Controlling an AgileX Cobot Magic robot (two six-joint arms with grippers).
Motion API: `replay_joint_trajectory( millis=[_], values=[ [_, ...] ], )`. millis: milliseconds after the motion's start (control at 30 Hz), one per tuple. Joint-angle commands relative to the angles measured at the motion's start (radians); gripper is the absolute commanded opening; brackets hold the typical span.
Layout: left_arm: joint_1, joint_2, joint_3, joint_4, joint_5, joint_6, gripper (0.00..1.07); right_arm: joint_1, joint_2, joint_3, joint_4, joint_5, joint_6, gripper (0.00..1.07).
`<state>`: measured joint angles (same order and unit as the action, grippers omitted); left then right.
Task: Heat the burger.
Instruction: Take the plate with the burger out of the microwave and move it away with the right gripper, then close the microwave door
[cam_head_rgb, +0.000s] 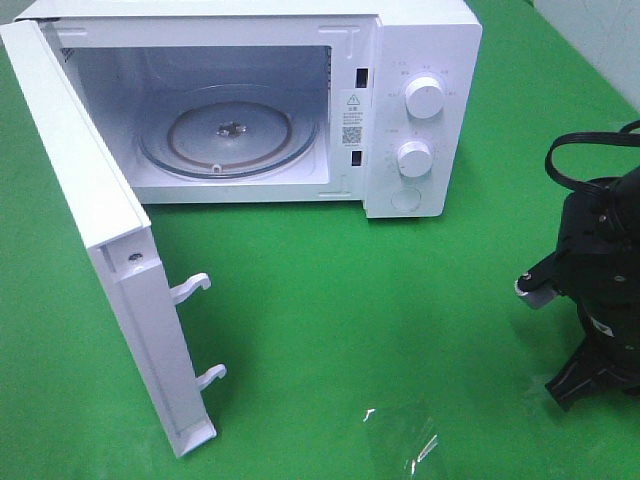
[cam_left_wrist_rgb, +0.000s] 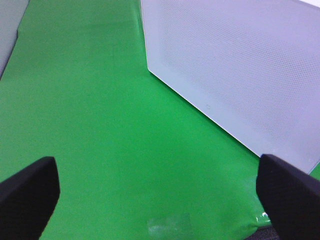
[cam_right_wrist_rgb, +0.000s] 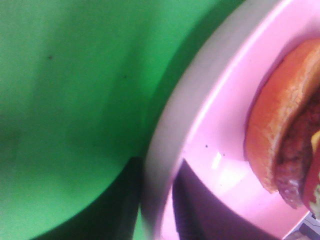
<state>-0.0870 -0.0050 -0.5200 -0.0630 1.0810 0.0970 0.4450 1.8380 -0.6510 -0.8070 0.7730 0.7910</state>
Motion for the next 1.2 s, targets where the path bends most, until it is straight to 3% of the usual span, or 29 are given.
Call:
replay_joint_trajectory(
  millis=[33,167,467,733,1200],
  values=[
    [0.001,-0.007,0.003,0.002,-0.011,-0.004,1.0,-0.001,-0.006,-0.003,0.02,0.004,-0.023,0.37],
    [0.001,-0.007,0.003,0.002,-0.011,-0.004,1.0,-0.001,-0.064,-0.006,0.069,-0.001,-0.093,0.47],
    [0.001,-0.007,0.003,0.002,-0.011,-0.004,1.0,-0.001,-0.235,-0.006,0.14,-0.007,-0.206,0.53],
    [0.001,-0.007,0.003,0.002,-0.011,-0.004,1.0,-0.001,-0.453,-0.006,0.262,-0.008,-0.341,0.75],
    [0.001,-0.007,0.003,0.002,-0.011,-0.004,1.0,-0.001,-0.774,-0.006,0.519,0.053,-0.543,0.76]
  ],
)
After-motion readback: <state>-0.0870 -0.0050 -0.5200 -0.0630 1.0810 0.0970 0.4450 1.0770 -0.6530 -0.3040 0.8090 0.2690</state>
